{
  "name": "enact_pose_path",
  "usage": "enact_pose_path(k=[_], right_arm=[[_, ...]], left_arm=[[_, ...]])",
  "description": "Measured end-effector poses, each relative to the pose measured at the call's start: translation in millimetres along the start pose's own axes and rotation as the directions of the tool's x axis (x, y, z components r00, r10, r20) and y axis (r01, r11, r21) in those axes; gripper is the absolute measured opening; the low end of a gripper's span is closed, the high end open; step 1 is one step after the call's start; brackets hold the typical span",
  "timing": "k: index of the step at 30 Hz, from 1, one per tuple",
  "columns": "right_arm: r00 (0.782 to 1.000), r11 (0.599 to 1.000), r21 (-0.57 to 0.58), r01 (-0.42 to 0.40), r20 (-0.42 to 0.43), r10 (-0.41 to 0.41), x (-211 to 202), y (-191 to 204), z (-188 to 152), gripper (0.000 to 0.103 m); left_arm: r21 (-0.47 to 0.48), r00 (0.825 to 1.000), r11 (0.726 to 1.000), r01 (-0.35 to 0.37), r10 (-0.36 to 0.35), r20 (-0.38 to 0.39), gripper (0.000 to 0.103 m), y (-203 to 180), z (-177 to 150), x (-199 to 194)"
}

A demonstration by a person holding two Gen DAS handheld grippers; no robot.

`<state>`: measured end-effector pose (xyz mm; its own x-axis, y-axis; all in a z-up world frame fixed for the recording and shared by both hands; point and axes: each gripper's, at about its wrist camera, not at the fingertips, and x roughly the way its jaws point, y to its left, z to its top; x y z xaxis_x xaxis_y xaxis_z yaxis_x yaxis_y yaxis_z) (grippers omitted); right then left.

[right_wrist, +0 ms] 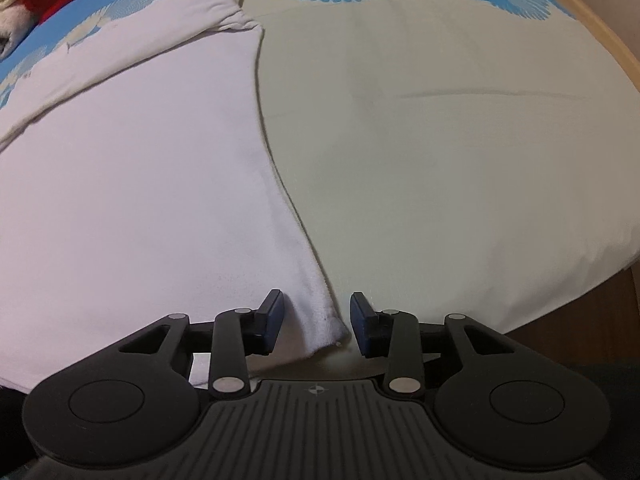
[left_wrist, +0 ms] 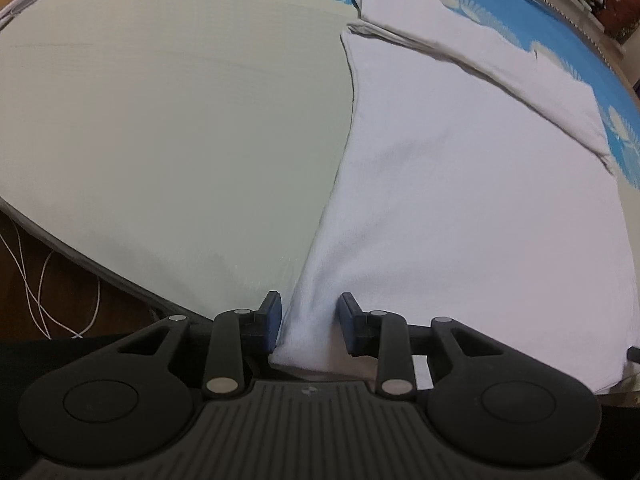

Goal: Fold small clothes
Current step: 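Lower both grippers to the hem and close on it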

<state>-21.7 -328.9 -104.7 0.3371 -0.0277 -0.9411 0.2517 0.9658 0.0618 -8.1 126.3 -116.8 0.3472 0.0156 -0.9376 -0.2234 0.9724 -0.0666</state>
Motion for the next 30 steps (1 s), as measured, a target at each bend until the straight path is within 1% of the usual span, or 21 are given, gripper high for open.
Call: enact_pose_path(k=[1,2,3,4,5,6,7,9,11,13,15,16,17,18,19,21,24,27,30], right_arm=[[1.000,1.000,-0.010,0.003,0.002,-0.003,0.1,1.3,0.9,0.038],[1.000,1.000,-0.023,0.005,0.005,-0.005,0.1,2.8,1.6,0.038],[1.000,0.999,-0.036,0.005,0.008,-0.005,-0.4,5.2,1.5,0.034],[1.000,0.999,-0.049,-0.004,0.011,0.005,-2.1,6.6,-0.6,0.022],[1.000,0.998,-0.059,-0.016,0.015,0.017,-3.9,8.0,-0.8,0.013],[0.999,0.998,-0.061,-0.024,0.026,0.026,-7.4,8.2,-0.6,0.007],[0.998,0.998,-0.051,-0.034,0.048,0.036,-12.0,6.6,0.6,0.007],[0.992,0.998,-0.012,-0.069,0.107,0.070,-26.5,0.6,2.8,0.006],[0.986,0.996,0.006,-0.086,0.142,0.084,-35.0,-3.9,4.6,0.006],[0.990,0.997,0.017,-0.069,0.126,0.066,-31.9,-6.8,4.2,0.006],[0.996,0.998,0.022,-0.053,0.069,0.051,-21.0,-5.1,2.3,0.007],[0.998,0.999,0.018,-0.045,0.038,0.045,-15.0,-5.1,1.8,0.008],[0.999,1.000,0.007,-0.031,0.012,0.031,-9.6,-3.3,0.5,0.009],[1.000,1.000,-0.010,-0.015,0.001,0.015,-5.3,1.4,0.4,0.014],[1.000,1.000,-0.029,0.000,-0.003,0.000,-3.5,2.9,0.5,0.020],[1.000,0.999,-0.045,0.008,-0.004,-0.009,-3.1,4.9,0.5,0.020],[1.000,0.999,-0.049,0.011,-0.004,-0.011,-3.7,5.0,0.2,0.020],[1.000,0.998,-0.057,0.011,-0.001,-0.011,-3.2,6.4,0.9,0.019],[1.000,0.999,-0.045,0.002,0.009,-0.002,-4.9,4.0,1.8,0.010]], left_arm=[[0.012,1.000,1.000,-0.003,0.003,0.003,0.034,-2.0,-0.3,0.2],[0.029,1.000,1.000,-0.008,0.007,0.010,0.030,-5.1,-0.9,0.0],[0.049,1.000,0.999,-0.009,0.008,0.019,0.014,-7.6,-2.0,-1.0],[0.066,1.000,0.998,-0.008,0.006,0.026,0.005,-10.4,-1.8,-1.0],[0.077,0.999,0.997,-0.014,0.010,0.044,0.005,-13.4,-2.1,-3.8],[0.087,0.997,0.996,-0.025,0.019,0.069,0.004,-14.7,-2.5,-8.4],[0.096,0.995,0.995,-0.031,0.022,0.094,0.004,-15.7,-2.8,-14.1],[0.096,0.990,0.995,-0.015,0.002,0.141,0.004,-16.3,-2.7,-26.6],[0.093,0.988,0.996,-0.007,-0.008,0.155,0.004,-16.5,-2.8,-30.9],[0.075,0.992,0.997,0.000,-0.009,0.128,0.005,-14.4,-2.8,-25.6],[0.046,0.998,0.999,0.016,-0.019,0.064,0.006,-12.6,-1.7,-14.3],[0.036,0.999,0.999,0.021,-0.022,0.031,0.008,-11.4,-3.0,-8.1],[0.036,1.000,0.999,0.018,-0.018,0.007,0.012,-10.4,-4.8,-2.6],[0.046,1.000,0.999,0.008,-0.008,-0.008,0.020,-11.4,-6.3,0.2],[0.065,1.000,0.998,-0.005,0.005,-0.013,0.022,-13.3,-7.2,2.2],[0.102,1.000,0.995,-0.020,0.021,-0.006,0.022,-17.4,-9.0,0.8],[0.112,1.000,0.993,-0.025,0.025,-0.004,0.022,-16.2,-12.0,-0.3],[0.114,1.000,0.993,-0.023,0.023,0.006,0.009,-20.9,-11.5,-0.1],[0.134,0.999,0.990,-0.035,0.032,0.026,0.008,-23.0,-10.7,-1.0]])
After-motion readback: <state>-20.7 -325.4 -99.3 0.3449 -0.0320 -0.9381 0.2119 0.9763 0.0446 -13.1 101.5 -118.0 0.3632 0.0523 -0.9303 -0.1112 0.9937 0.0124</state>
